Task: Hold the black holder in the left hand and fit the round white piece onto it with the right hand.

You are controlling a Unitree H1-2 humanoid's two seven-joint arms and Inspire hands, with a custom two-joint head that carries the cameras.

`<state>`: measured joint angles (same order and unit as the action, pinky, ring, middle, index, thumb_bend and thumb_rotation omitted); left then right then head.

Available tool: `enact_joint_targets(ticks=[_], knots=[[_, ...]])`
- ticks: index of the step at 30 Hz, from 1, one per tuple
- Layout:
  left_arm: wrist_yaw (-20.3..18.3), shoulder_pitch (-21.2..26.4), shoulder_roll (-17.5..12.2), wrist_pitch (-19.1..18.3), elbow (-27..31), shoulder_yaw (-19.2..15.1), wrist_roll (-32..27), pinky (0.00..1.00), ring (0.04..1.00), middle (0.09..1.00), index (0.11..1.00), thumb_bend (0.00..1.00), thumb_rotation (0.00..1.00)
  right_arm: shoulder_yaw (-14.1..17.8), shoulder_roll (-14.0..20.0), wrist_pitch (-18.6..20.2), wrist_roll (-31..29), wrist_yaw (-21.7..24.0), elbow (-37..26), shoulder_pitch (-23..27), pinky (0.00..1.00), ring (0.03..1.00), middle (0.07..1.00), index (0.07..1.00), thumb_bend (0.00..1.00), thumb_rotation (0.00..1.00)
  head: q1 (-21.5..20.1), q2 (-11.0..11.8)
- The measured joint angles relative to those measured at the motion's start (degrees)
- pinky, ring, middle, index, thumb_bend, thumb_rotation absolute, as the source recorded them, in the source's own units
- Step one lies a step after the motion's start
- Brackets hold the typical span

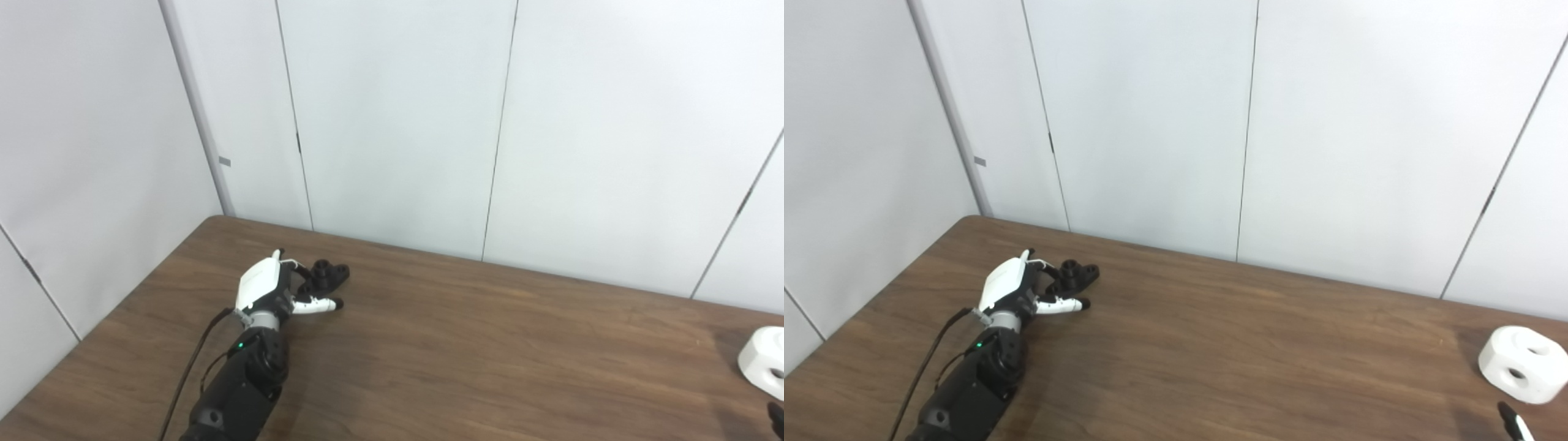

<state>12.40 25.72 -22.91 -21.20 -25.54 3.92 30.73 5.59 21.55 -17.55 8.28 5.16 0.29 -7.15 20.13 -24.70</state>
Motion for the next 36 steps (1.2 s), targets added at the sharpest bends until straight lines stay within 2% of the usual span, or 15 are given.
enact_joint_targets(ticks=[2, 3, 5, 6, 7, 9, 13, 17, 24, 29, 33, 36], knots=[[0.88, 0.16, 0.06, 0.86, -0.69, 0.09, 0.01, 1.00, 1.000, 1.000, 0.648, 0.90, 0.20, 0.10, 0.00, 0.01, -0.17, 0.00, -0.38, -0.56, 1.00, 1.000, 1.000, 1.000, 0.84, 0.80, -0.09, -0.09], [1.46, 0.26, 0.16, 1.35, -1.35, 0.10, 0.03, 1.00, 1.000, 1.000, 0.616, 0.87, 0.12, 0.16, 0.00, 0.04, -0.23, 0.00, -0.57, -0.80, 1.00, 1.000, 1.000, 1.000, 0.85, 0.81, -0.18, -0.09], [3.16, 0.39, 0.55, 2.04, -2.53, 0.07, 0.04, 1.00, 1.000, 1.000, 0.583, 0.85, 0.06, 0.18, -0.01, 0.16, -0.23, 0.00, -0.73, -1.04, 1.00, 1.000, 1.000, 1.000, 0.85, 0.81, -0.27, -0.26], [3.81, 0.42, 0.83, 2.27, -2.79, 0.03, 0.03, 1.00, 1.000, 0.996, 0.525, 0.66, 0.06, 0.19, -0.01, 0.20, -0.22, 0.00, -0.81, -1.15, 1.00, 1.000, 1.000, 1.000, 0.85, 0.82, -0.35, -0.35], [4.98, 0.60, 1.14, 2.89, -3.53, -0.04, 0.01, 1.00, 1.000, 0.988, 0.504, 0.59, 0.05, 0.19, -0.02, 0.24, -0.23, 0.01, -0.92, -1.26, 1.00, 1.000, 1.000, 1.000, 0.85, 0.81, -0.35, -0.35], [6.36, 0.99, 1.48, 4.22, -4.89, -0.14, -0.02, 1.00, 1.000, 0.967, 0.485, 0.54, 0.05, 0.19, -0.04, 0.26, -0.28, 0.02, -1.29, -1.57, 1.00, 1.000, 1.000, 1.000, 0.84, 0.81, -0.35, -0.35], [9.22, 1.40, 1.78, 6.14, -7.29, 0.49, 0.11, 1.00, 1.000, 0.937, 0.479, 0.52, 0.04, 0.18, -0.16, 0.23, -0.47, 0.02, -1.67, -1.88, 0.99, 0.998, 1.000, 1.000, 0.84, 0.81, -0.44, -0.35], [10.16, 1.55, 1.74, 6.62, -8.13, 1.34, 0.36, 1.00, 1.000, 0.927, 0.478, 0.52, 0.04, 0.18, -0.17, 0.26, -0.39, 0.02, -1.70, -1.96, 0.96, 0.991, 1.000, 1.000, 0.87, 0.82, -0.44, -0.18], [10.01, 1.63, 1.43, 6.28, -8.00, 2.02, 0.36, 1.00, 1.000, 0.930, 0.478, 0.52, 0.05, 0.18, -0.22, 0.15, -0.41, 0.02, -1.68, -1.95, 0.94, 0.985, 1.000, 1.000, 0.90, 0.82, -0.53, -0.09], [9.64, 1.44, 1.43, 5.98, -6.97, 2.12, 0.32, 1.00, 1.000, 0.926, 0.479, 0.52, 0.05, 0.17, -0.23, 0.24, -0.28, 0.01, -1.78, -1.99, 0.91, 0.979, 1.000, 1.000, 0.92, 0.84, -2.20, -0.79], [9.38, -0.09, 1.46, 5.91, -4.42, 1.96, 0.15, 1.00, 1.000, 0.926, 0.479, 0.52, 0.05, 0.16, -0.42, 0.26, 0.08, -0.11, -2.12, -2.19, 0.81, 0.943, 0.977, 0.980, 0.95, 0.84, -3.96, -1.23], [9.12, -0.92, 1.50, 6.39, -3.31, 1.97, -0.05, 1.00, 1.000, 0.930, 0.480, 0.52, 0.05, 0.10, -0.44, -0.61, -0.76, -0.39, -1.79, -1.99, 0.83, 0.956, 0.980, 0.978, 0.93, 0.82, -5.10, -0.70]])
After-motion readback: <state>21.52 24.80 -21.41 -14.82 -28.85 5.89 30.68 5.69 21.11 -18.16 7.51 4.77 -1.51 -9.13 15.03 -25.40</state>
